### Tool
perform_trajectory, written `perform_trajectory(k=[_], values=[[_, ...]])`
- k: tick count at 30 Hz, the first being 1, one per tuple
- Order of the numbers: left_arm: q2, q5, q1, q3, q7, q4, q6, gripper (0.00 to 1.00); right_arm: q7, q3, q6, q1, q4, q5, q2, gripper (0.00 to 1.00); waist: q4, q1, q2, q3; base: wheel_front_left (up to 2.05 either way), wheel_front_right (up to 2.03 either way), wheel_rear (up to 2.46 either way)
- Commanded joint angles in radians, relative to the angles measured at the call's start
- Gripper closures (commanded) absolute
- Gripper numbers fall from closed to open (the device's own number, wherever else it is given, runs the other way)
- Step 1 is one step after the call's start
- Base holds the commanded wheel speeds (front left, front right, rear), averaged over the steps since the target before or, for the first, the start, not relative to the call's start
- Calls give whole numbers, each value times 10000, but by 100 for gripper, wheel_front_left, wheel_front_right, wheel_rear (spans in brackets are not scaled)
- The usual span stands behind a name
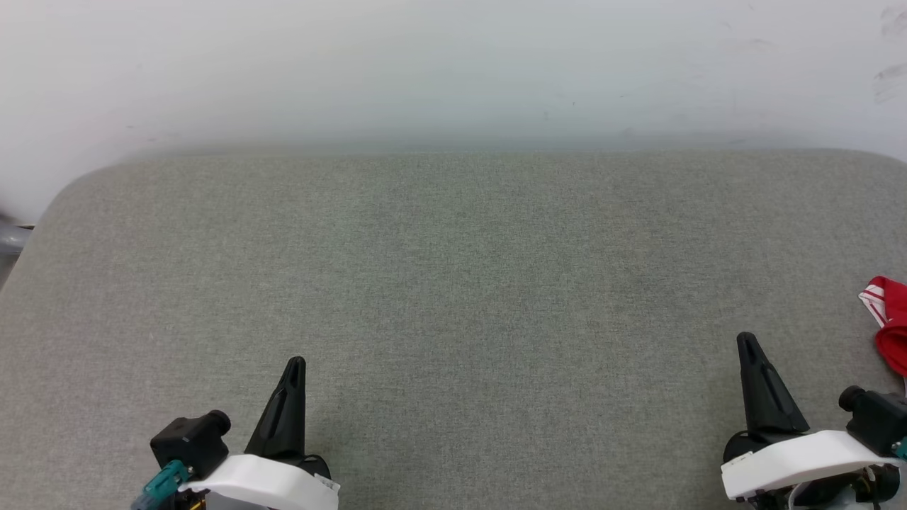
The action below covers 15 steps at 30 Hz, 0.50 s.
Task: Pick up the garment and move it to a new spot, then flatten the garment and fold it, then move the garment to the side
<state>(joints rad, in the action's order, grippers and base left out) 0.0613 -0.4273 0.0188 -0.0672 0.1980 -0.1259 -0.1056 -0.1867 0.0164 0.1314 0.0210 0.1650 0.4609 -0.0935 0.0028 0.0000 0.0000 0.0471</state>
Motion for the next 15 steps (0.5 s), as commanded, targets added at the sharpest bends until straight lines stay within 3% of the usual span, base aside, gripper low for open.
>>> perform_trajectory(k=[1, 15], values=[[79, -412, -273, 49, -59, 96, -32, 100, 68, 49, -2, 271, -111, 396, 4, 100, 0, 0, 0, -5, 0, 0, 0], [158, -2793, -503, 253, -545, -178, -83, 100, 613, 194, -3, 406, 62, 2620, 59, 100, -3, 0, 0, -62, 0, 0, 0]])
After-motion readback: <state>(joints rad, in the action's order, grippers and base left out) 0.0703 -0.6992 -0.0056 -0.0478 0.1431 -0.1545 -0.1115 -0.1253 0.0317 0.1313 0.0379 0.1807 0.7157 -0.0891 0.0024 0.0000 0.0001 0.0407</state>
